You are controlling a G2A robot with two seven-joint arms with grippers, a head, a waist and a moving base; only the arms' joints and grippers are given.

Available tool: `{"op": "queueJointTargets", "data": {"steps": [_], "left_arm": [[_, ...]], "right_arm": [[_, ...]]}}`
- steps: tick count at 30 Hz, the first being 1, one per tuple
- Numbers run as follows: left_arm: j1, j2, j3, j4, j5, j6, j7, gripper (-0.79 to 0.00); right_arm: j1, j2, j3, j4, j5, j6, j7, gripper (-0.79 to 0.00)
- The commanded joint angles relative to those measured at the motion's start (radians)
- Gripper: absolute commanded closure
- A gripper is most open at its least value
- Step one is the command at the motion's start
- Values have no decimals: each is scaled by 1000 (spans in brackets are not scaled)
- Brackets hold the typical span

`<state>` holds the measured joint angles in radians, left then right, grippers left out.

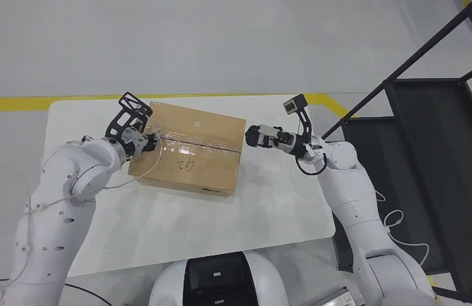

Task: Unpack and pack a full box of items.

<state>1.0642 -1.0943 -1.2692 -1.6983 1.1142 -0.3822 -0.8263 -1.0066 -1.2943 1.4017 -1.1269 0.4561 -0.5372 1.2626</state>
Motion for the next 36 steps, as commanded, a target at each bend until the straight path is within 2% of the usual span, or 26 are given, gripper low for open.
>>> {"op": "queueJointTargets", "data": {"steps": [1, 4, 7, 8, 9, 10, 19, 27, 32, 36], "left_arm": [[-8, -1, 9, 9, 2, 2, -2, -360], [-20, -3, 22, 21, 5, 3, -4, -348], [-32, -4, 34, 31, 8, 4, -7, -271], [-35, -5, 38, 33, 9, 4, -7, -194], [-38, -5, 40, 35, 11, 5, -9, -154], [-39, -5, 41, 36, 11, 6, -9, 0], [-14, 0, 20, 25, 8, 18, -5, 0], [35, 4, -12, 10, -18, 33, 72, 0], [64, 6, -34, -5, -33, 46, 134, 0], [79, 7, -46, -10, -40, 50, 163, 0]], "right_arm": [[0, 0, 0, 0, 0, 0, 0, -785], [0, 0, 0, 0, 0, 0, 0, -785], [0, 0, 0, 0, 0, 0, 0, -785], [0, 0, 0, 0, 0, 0, 0, -785], [0, 0, 0, 0, 0, 0, 0, -785], [0, 0, 0, 0, 0, 0, 0, -785], [0, 0, 0, 0, 0, 0, 0, -785], [0, 0, 0, 0, 0, 0, 0, -785], [-5, -2, -48, -14, -59, 63, -58, -785], [21, -8, -94, 21, -108, 71, -120, -785]]}}
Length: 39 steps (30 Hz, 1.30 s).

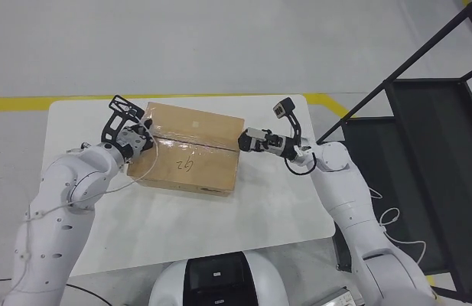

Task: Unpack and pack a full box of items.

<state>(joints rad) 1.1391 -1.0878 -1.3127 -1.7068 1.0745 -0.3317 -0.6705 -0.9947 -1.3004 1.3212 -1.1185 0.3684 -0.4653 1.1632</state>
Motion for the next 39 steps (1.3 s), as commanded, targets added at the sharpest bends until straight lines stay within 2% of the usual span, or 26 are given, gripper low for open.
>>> {"op": "queueJointTargets", "data": {"steps": [1, 19, 29, 34, 39], "left_arm": [[7, 1, -5, -3, -2, 0, 13, 0], [33, 3, -34, 3, -46, -3, 97, 0], [90, 4, -84, 5, -118, 5, 218, 0], [112, 3, -77, -15, -43, 26, 287, 0], [143, -1, -82, -39, -3, 76, 408, 0]], "right_arm": [[15, -4, -26, 20, -35, -5, -35, -785], [57, -8, -141, 72, -252, -105, -164, -785], [55, 3, -141, 56, -272, -106, -187, -785], [53, 8, -139, 48, -267, -102, -193, -785], [51, 14, -131, 41, -250, -100, -197, -785]]}}
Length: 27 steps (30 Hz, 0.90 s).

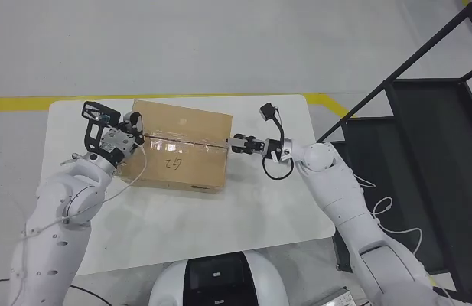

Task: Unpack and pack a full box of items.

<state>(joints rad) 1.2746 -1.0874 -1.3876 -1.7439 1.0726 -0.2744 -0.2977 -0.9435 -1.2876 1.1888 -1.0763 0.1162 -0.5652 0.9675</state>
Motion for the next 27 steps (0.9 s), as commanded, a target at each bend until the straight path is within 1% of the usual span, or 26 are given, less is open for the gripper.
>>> {"op": "queueJointTargets", "data": {"steps": [1, 4, 6, 10, 11, 13, 14, 15, 16, 18, 20, 23, 24, 26, 27], "left_arm": [[13, -2, -9, -2, -2, 31, 49, 0], [15, -6, -10, 14, -16, 82, 63, 0], [9, -9, 3, 27, -14, 92, 54, 0], [-15, -11, 8, 58, -48, 48, 24, 0], [-19, -9, 2, 60, -46, 12, 24, 0], [-19, -4, -7, 54, -6, -31, 22, 0], [-13, -1, -15, 46, 27, -39, 21, -163], [-11, 0, -17, 40, 39, -42, 15, -357], [-11, 2, -19, 30, 56, -50, 1, -785], [-8, 5, -24, 7, 87, -65, -18, -785], [-2, 10, -22, -20, 120, -111, -48, -785], [3, 16, -15, -49, 109, -217, -107, -785], [-2, 19, -9, -52, 92, -271, -146, -785], [-13, 20, -6, -48, 75, -293, -182, -785], [-21, 20, -1, -40, 67, -285, -199, -785]], "right_arm": [[-1, 2, 3, -2, 4, -1, -2, -785], [-2, 5, 5, -5, 8, -1, -4, -785], [-2, 7, 5, -7, 9, 0, -3, -785], [-3, 11, 4, -11, 10, 0, -5, -785], [-4, 12, 4, -13, 12, -1, -7, -785], [-5, 13, 3, -15, 14, -1, -6, -785], [-6, 14, 3, -16, 18, -3, -7, -785], [-7, 14, 2, -17, 19, -3, -7, -785], [-7, 15, 2, -17, 21, -3, -7, -785], [-8, 16, -1, -18, 25, -3, -7, -785], [-8, 17, -4, -17, 29, -2, -8, -785], [-8, 18, -8, -16, 33, -3, -9, -785], [-7, 19, -10, -15, 34, -4, -8, -785], [-6, 19, -12, -12, 36, -3, -9, -785], [-5, 20, -13, -11, 36, -4, -10, -785]]}}
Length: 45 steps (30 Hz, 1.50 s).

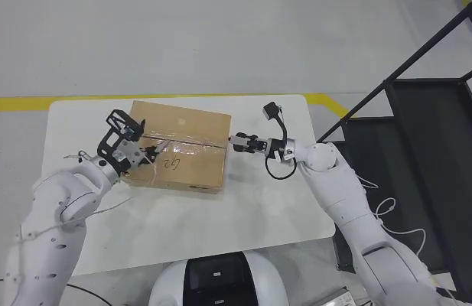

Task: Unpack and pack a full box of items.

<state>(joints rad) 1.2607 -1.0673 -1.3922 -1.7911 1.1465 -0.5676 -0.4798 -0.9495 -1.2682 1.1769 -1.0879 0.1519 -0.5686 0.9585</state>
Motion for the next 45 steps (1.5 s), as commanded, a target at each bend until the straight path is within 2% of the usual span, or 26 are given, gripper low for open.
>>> {"op": "queueJointTargets", "data": {"steps": [1, 9, 13, 16, 18, 20, 23, 25, 28, 33, 37, 45], "left_arm": [[-17, -2, 13, 20, -22, 14, -34, -785], [-131, -13, 47, 157, -190, 88, -175, -785], [-150, -10, 41, 181, -247, 61, -219, -785], [-138, -5, 23, 164, -231, 54, -184, -785], [-115, -5, 9, 139, -178, 121, -129, -785], [-93, -6, 7, 121, -185, 139, -79, -785], [-73, -1, -6, 108, -234, 33, -60, -785], [-76, 5, -2, 120, -291, -75, -105, -785], [-106, 9, 19, 152, -371, -152, -180, -785], [-181, 7, 67, 239, -494, -189, -248, -785], [-234, 8, 79, 311, -554, -158, -287, -785], [-254, 13, 82, 370, -577, -105, -288, -785]], "right_arm": [[1, 1, -2, 2, 1, -1, -1, -785], [7, 5, -8, 13, 12, -4, 0, -785], [8, 7, -11, 16, 15, -3, -1, -785], [10, 7, -18, 14, 14, -4, -1, -785], [10, 7, -23, 12, 14, -5, -4, -785], [10, 7, -27, 12, 13, -6, -5, -785], [9, 8, -33, 14, 11, -7, -7, -785], [8, 8, -36, 16, 8, -7, -10, -785], [8, 9, -41, 18, 8, -7, -13, -785], [9, 10, -47, 19, 9, -6, -18, -785], [11, 11, -49, 22, 10, -6, -24, -785], [15, 14, -54, 22, 13, -7, -26, -785]]}}
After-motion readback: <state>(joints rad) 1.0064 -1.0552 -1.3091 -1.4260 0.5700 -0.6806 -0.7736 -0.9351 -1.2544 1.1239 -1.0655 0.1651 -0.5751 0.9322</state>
